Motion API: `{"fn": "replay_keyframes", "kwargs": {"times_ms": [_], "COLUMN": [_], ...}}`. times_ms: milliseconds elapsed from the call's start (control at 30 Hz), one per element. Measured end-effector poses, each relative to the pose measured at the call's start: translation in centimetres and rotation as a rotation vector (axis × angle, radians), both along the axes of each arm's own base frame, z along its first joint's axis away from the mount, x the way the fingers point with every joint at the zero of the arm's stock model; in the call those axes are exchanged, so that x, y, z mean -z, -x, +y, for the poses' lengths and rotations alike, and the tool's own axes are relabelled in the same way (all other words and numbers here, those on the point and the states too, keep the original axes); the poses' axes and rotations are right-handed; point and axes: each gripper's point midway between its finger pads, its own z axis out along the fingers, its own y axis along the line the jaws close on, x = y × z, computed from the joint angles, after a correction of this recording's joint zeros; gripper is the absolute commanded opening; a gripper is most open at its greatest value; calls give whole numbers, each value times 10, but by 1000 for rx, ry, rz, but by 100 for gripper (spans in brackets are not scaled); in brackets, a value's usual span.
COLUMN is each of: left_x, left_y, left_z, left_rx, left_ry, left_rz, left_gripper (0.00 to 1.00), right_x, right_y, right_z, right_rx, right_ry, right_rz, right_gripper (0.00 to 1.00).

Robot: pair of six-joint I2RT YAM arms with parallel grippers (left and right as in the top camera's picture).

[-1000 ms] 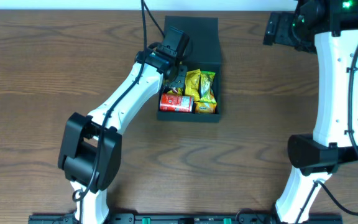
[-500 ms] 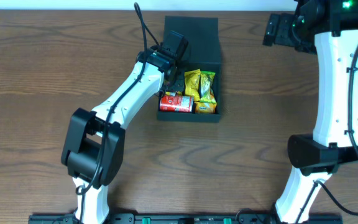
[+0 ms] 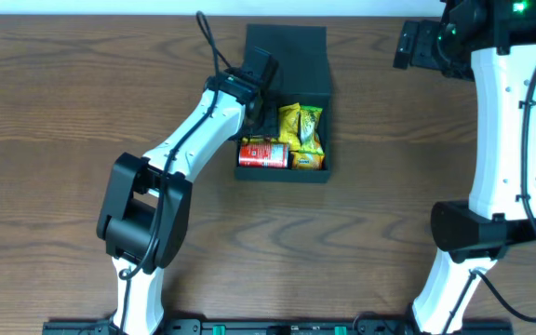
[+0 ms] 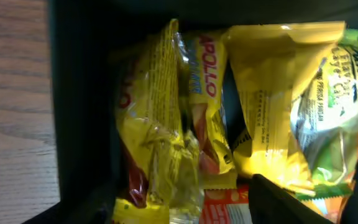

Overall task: Pack container
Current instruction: 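Lower the last Apollo packet into the box and release it, then raise both grippers to the box's top edges to tip it upright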

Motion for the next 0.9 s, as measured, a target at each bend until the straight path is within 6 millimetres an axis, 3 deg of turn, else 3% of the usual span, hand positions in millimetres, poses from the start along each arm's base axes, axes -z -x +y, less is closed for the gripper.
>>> {"fn": "replay_keyframes", "kwargs": {"times_ms": [233, 500, 567, 667, 700, 733, 800, 867, 900], "left_x": [-6, -64, -79, -105, -115, -127, -147, -164, -168], "left_y": [-4, -39, -43, -46, -48, -51, -61, -75, -83], "left_z": [-2, -18, -24, -35, -36, -37, -34, -20, -8], "left_rx": [1, 12, 33, 75, 84, 87, 52, -8, -48], "left_ry": [13, 120, 136, 152, 147, 139, 129, 136, 141], "left_rz": [-8, -131, -157, -202, -223, -252, -308, -357, -370], "left_gripper": [63, 50, 37, 6, 6, 6, 6, 6, 6], "right_x": [0, -1, -1, -3, -4, -5, -7, -5, -2], "right_y": [-1, -2, -2, -6, -9, -12, -19, -27, -31], "right_z": [0, 0, 0, 1, 1, 2, 7, 14, 19], "right_rx": [0, 0, 0, 0, -1, -4, -25, -48, -61], "right_ry": [0, -1, -1, -3, -4, -11, -27, -64, -84], "right_rz": [-5, -8, -11, -27, -41, -54, -76, -92, -91], "right_gripper": [99, 99, 99, 97, 91, 77, 36, 6, 1]}}
